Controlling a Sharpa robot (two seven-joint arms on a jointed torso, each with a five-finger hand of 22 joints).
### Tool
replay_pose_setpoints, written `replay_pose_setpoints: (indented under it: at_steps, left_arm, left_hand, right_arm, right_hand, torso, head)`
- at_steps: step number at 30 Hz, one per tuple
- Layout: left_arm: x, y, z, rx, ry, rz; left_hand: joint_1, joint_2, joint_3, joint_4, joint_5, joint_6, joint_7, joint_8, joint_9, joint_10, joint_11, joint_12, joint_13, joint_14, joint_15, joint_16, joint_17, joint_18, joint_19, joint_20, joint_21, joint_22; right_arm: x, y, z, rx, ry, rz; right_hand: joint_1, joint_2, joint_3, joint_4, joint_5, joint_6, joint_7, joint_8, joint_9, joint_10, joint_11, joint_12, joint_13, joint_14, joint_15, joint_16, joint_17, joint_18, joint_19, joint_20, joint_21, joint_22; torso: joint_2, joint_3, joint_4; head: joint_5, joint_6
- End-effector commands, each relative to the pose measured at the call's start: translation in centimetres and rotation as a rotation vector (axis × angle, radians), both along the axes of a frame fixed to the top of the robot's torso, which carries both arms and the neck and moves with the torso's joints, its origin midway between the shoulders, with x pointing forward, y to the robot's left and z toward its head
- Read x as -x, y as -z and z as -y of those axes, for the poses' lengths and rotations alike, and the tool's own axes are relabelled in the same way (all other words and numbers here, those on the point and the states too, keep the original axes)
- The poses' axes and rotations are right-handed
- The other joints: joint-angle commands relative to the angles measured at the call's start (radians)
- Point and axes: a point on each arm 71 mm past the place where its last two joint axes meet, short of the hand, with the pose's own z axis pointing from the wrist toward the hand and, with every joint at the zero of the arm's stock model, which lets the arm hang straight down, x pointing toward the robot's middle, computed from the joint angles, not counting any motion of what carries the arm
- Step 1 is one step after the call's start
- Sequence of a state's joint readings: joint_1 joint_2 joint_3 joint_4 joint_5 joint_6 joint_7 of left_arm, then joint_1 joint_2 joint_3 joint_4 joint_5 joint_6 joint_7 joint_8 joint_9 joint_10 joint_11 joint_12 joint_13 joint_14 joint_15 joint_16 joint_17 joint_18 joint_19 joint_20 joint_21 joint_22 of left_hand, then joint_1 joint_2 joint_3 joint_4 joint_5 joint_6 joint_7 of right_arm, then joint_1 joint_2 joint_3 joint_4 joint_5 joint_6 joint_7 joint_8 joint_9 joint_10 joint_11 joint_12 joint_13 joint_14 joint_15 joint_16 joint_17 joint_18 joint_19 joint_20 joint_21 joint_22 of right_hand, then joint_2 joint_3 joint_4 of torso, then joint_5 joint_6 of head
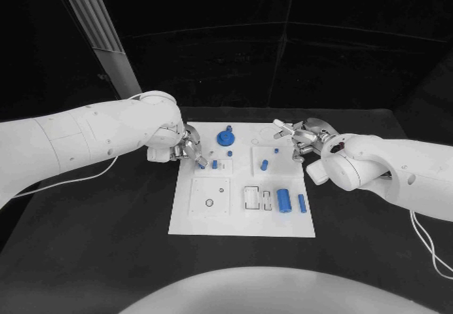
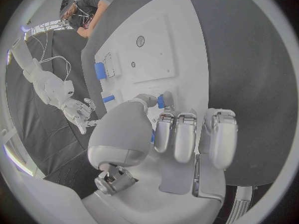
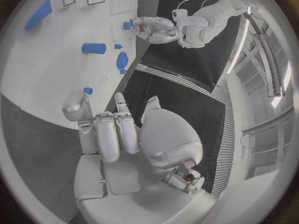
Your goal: Assemble the parts on the task board
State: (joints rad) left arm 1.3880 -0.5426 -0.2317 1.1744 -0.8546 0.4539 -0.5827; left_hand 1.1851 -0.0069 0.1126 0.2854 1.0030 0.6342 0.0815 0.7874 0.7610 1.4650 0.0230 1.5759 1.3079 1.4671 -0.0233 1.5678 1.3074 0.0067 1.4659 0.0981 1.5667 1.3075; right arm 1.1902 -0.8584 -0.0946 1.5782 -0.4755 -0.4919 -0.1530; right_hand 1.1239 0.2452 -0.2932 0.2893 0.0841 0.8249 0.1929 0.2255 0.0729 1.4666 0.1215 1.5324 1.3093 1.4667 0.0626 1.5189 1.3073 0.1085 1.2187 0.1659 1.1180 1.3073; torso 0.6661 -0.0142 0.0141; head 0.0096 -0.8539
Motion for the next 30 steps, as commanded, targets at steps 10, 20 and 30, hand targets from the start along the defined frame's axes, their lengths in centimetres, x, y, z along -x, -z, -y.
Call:
replay_pose_setpoints:
  at_steps: [10,20,30]
  left_arm:
    - [0.30,0.34,0.05,-0.046,0.012,-0.031]
    - [0.37,0.42,0.04,-0.058,0.015,-0.039]
    - [0.45,0.45,-0.05,-0.078,0.020,-0.041]
  left_hand:
    - [0.050,0.004,0.039,0.000,-0.154,-0.003,-0.004,0.009,0.014,0.106,-0.006,-0.005,0.263,0.104,-0.005,0.003,0.263,-0.005,0.100,-0.008,0.000,0.261]
    - [0.058,0.010,0.034,0.002,-0.286,-0.001,-0.003,0.001,0.014,0.106,-0.005,-0.005,0.263,0.104,-0.004,0.003,0.263,-0.005,0.099,-0.007,0.000,0.261]
    - [0.029,0.008,0.003,0.005,-0.405,0.001,0.002,-0.009,0.009,0.106,0.000,-0.005,0.263,0.104,-0.001,0.003,0.263,-0.006,0.102,-0.005,0.002,0.262]
  right_arm:
    - [0.01,-0.11,-0.15,-0.001,-0.012,0.004]
    - [0.02,-0.11,-0.11,-0.001,-0.011,0.004]
    - [0.02,-0.11,-0.13,-0.001,-0.012,0.003]
  right_hand:
    - [0.003,0.009,-0.006,0.000,0.002,-0.006,-0.002,0.002,-0.002,0.054,-0.005,0.004,0.212,0.043,-0.007,0.006,0.188,0.004,0.007,-0.002,0.001,0.101]
    - [0.003,0.009,-0.006,0.000,0.002,-0.006,-0.002,0.002,-0.002,0.054,-0.005,0.004,0.212,0.043,-0.007,0.006,0.188,0.004,0.007,-0.002,0.001,0.101]
    - [0.003,0.009,-0.006,0.000,0.002,-0.006,-0.002,0.002,-0.002,0.054,-0.005,0.004,0.212,0.043,-0.007,0.006,0.188,0.004,0.007,-0.002,0.001,0.101]
  torso:
    - [0.000,0.0003,0.0000]
    - [0.000,-0.0001,-0.0002]
    - [0.000,-0.0003,0.0009]
  head:
    - [0.000,0.000]
    - [0.000,-0.001]
    - [0.001,-0.001]
